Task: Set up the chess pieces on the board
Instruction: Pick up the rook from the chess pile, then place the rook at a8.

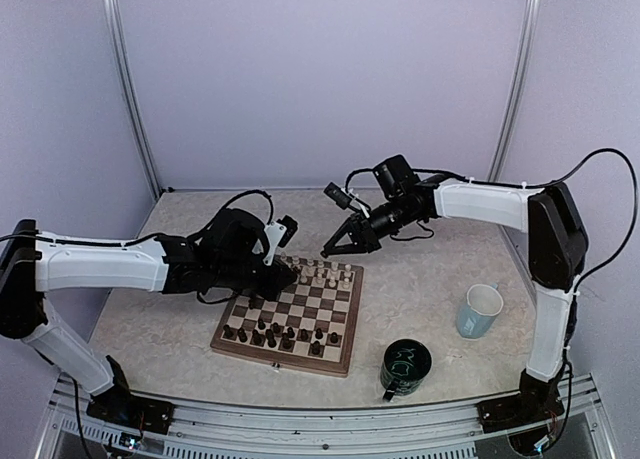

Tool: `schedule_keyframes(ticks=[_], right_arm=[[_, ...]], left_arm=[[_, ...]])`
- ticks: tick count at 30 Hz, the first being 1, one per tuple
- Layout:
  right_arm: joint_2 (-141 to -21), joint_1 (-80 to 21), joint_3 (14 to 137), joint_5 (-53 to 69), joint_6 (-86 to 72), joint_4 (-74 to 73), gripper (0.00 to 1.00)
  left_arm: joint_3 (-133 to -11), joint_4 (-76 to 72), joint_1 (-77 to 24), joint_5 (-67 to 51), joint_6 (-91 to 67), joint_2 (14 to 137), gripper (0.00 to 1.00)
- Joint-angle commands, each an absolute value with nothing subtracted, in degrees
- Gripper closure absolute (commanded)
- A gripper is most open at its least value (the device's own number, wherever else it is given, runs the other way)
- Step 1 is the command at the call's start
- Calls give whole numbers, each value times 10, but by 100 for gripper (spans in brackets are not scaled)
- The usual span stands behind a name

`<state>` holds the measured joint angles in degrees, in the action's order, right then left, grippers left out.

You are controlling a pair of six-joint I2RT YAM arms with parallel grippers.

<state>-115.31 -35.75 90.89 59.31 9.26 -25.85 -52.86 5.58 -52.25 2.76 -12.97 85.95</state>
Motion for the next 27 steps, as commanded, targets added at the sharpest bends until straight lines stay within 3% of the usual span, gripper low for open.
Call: schedule_keyframes(ticks=[1, 11, 27], right_arm=[[-1056, -373, 855, 489, 210, -291, 94], [-966, -513, 737, 315, 345, -345, 95], [-1040, -614, 728, 218, 372, -363, 94]], left_arm=[[-614, 164, -476, 48, -137, 831, 100], [-781, 222, -406, 75, -119, 923, 100], [-679, 162, -361, 65, -119, 882, 100]])
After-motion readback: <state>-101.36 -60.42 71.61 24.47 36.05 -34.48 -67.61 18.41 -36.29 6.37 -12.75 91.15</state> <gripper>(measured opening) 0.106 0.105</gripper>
